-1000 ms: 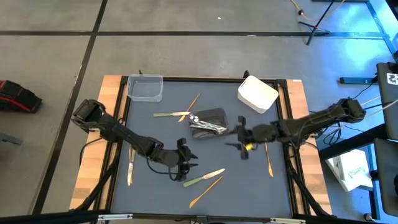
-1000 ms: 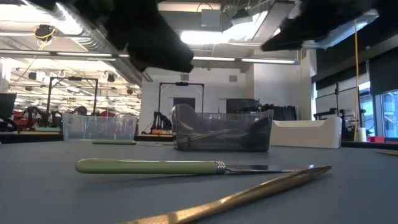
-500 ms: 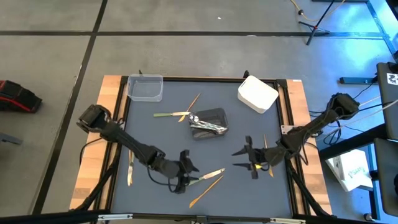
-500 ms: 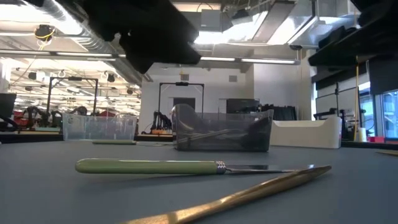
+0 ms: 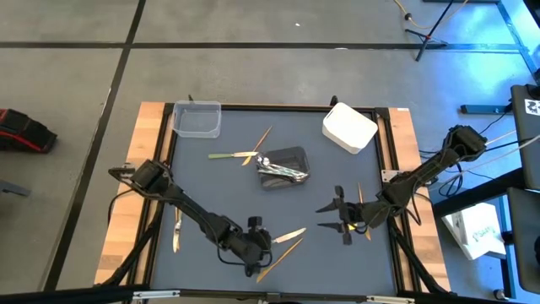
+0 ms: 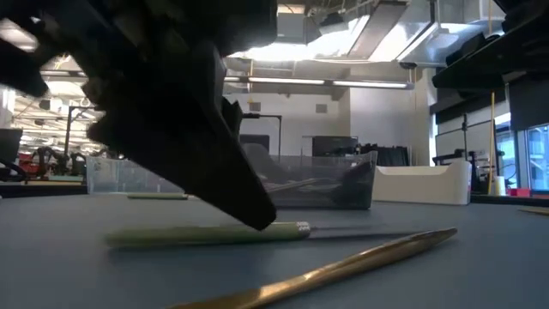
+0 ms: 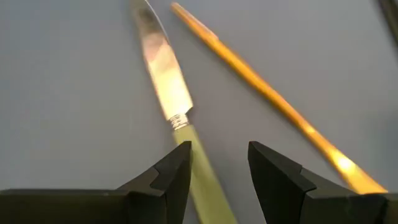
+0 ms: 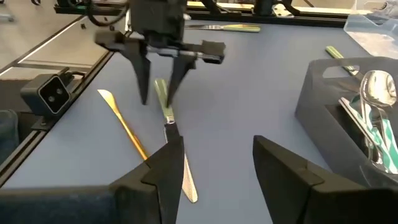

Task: Sort silverware by color (type)
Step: Put the bottom green table knife into the transparent bin

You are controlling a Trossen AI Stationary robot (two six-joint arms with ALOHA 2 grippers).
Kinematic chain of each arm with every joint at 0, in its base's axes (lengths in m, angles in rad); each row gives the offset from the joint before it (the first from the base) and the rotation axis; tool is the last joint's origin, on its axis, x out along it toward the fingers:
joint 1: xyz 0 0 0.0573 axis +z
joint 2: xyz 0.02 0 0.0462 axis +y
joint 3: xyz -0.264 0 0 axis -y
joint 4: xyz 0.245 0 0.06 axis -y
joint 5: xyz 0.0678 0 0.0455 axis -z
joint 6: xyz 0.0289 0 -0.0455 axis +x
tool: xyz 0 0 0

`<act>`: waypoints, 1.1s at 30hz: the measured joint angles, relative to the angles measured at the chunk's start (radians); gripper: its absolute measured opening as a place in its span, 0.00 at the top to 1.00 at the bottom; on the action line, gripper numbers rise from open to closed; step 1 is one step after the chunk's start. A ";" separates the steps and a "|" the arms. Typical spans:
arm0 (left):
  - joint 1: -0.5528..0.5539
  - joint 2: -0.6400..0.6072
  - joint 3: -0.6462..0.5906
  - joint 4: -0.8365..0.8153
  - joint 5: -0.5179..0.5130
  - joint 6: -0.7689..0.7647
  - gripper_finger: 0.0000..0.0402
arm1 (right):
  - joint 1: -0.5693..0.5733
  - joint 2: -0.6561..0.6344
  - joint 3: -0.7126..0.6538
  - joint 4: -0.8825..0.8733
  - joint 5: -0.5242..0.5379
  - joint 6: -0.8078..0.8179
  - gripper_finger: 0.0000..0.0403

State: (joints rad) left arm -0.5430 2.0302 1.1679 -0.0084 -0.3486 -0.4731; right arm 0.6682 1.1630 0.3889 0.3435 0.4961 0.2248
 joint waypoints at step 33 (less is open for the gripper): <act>0.008 -0.006 -0.024 -0.055 -0.062 -0.047 0.91 | -0.001 0.000 0.001 0.043 -0.010 0.067 0.55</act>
State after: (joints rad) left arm -0.5351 2.0237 1.1436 -0.0634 -0.4111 -0.5202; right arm 0.6674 1.1633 0.3897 0.3866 0.4866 0.2916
